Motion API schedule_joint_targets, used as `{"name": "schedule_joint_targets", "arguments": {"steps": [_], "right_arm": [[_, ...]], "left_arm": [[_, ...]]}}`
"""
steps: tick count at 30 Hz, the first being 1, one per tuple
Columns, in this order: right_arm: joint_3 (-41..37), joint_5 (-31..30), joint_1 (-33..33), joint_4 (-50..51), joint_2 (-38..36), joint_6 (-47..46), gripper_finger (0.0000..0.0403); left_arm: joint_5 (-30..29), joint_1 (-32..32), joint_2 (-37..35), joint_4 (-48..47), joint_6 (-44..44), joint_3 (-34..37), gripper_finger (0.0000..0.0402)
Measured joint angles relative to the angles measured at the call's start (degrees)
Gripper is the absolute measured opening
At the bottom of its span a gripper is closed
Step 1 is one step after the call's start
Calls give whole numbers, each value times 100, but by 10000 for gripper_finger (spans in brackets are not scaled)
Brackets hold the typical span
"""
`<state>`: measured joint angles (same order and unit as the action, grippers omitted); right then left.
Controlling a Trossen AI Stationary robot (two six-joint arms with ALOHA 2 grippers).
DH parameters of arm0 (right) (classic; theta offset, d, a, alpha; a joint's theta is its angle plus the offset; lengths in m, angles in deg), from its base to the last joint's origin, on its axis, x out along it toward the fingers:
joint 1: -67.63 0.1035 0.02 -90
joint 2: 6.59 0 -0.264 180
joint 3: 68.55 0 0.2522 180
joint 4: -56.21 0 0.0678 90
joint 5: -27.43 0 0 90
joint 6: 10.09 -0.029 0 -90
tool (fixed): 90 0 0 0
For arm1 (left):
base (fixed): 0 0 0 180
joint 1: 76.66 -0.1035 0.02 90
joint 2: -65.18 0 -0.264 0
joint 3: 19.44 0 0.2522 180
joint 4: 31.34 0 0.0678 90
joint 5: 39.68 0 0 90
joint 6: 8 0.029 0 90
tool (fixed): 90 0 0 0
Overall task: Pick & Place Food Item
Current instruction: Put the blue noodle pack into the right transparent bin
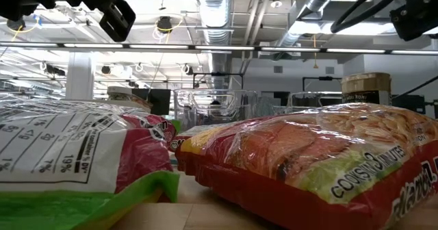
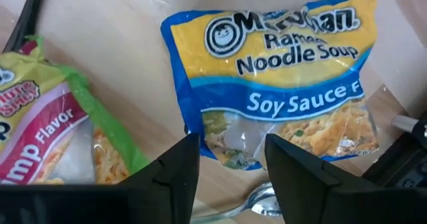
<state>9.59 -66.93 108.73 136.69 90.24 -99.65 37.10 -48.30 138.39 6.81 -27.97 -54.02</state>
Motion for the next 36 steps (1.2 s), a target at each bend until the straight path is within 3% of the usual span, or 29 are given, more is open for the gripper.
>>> {"name": "schedule_joint_targets", "arguments": {"steps": [15, 30, 36], "right_arm": [[-461, 319, -116, -424, -2, -22, 128], [-461, 437, -114, -466, -2, -46, 11], [-447, 437, -112, -455, -1, -46, 6]], "left_arm": [[0, 0, 2, -3, 0, 0, 0], [0, 0, 0, -3, 0, 0, 0], [1, 0, 1, -3, 0, 0, 0]]}}
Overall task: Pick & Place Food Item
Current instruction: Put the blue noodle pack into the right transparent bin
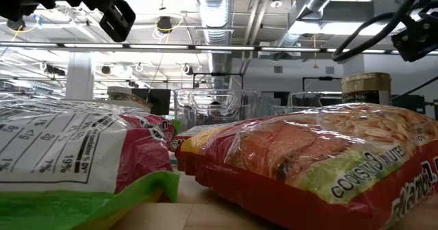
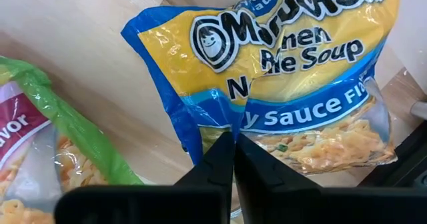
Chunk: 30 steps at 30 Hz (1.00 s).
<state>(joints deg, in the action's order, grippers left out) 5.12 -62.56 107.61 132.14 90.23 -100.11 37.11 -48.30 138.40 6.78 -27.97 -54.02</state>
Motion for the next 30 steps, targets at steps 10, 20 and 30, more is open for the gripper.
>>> {"name": "schedule_joint_targets", "arguments": {"steps": [10, 20, 30], "right_arm": [[641, -4, 112, 534, 1, 44, 1], [1668, -44, 309, 1311, 1, 46, 0], [2868, -708, 409, 1752, 1, 56, 0]], "left_arm": [[2, 0, 0, 0, 0, 0, 0], [1, 1, -1, 0, 0, 0, 0], [2, 2, -1, -2, 0, 0, 0]]}}
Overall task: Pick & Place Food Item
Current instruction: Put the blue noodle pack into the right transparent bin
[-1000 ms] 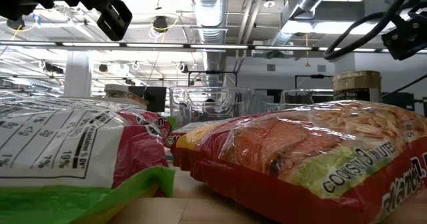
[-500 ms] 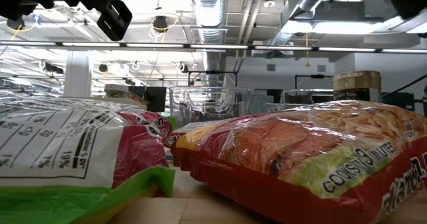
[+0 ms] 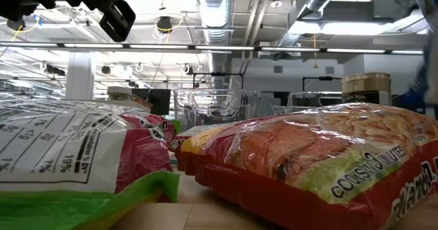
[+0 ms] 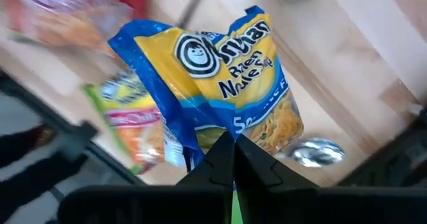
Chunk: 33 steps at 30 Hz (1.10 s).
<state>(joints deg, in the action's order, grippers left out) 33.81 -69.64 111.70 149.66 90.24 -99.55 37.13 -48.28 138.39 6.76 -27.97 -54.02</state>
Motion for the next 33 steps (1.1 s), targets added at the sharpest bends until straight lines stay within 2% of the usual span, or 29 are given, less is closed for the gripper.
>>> {"name": "schedule_joint_targets", "arguments": {"steps": [12, 19, 25, 33], "right_arm": [[1362, -2098, -108, 448, -24, 304, 0], [1951, -3214, -505, 646, -24, 760, 0], [2241, -3668, -1154, 644, -24, 1224, 0], [2478, -3694, -2307, 647, -24, 1971, 0]], "left_arm": [[-1, 0, 0, 3, 0, 0, 0], [-1, 0, 0, 4, 0, 1, 0], [0, 0, 0, 3, 0, 0, 0], [0, 0, 0, 3, 0, 1, 0]]}}
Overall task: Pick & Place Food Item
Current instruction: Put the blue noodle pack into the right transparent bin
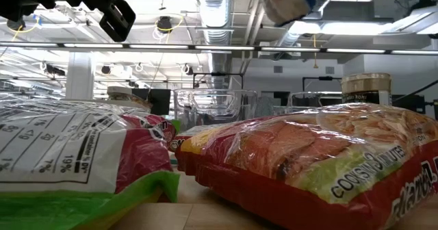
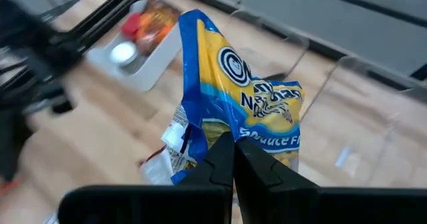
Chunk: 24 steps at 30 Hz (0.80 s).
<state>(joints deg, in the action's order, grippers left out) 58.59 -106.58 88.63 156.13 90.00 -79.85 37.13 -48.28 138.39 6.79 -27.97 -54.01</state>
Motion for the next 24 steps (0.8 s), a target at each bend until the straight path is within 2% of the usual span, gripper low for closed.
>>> {"name": "schedule_joint_targets", "arguments": {"steps": [8, 16, 24], "right_arm": [[47, 91, -1282, 162, 0, 530, 0], [47, 614, -2519, 386, 0, 1159, 0], [47, 892, -3384, 388, 2, 1509, 0]], "left_arm": [[0, 0, 2, 1, 0, -1, 0], [0, 0, 0, 1, 0, 0, 0], [-1, 0, 0, 1, 2, 0, 0]]}}
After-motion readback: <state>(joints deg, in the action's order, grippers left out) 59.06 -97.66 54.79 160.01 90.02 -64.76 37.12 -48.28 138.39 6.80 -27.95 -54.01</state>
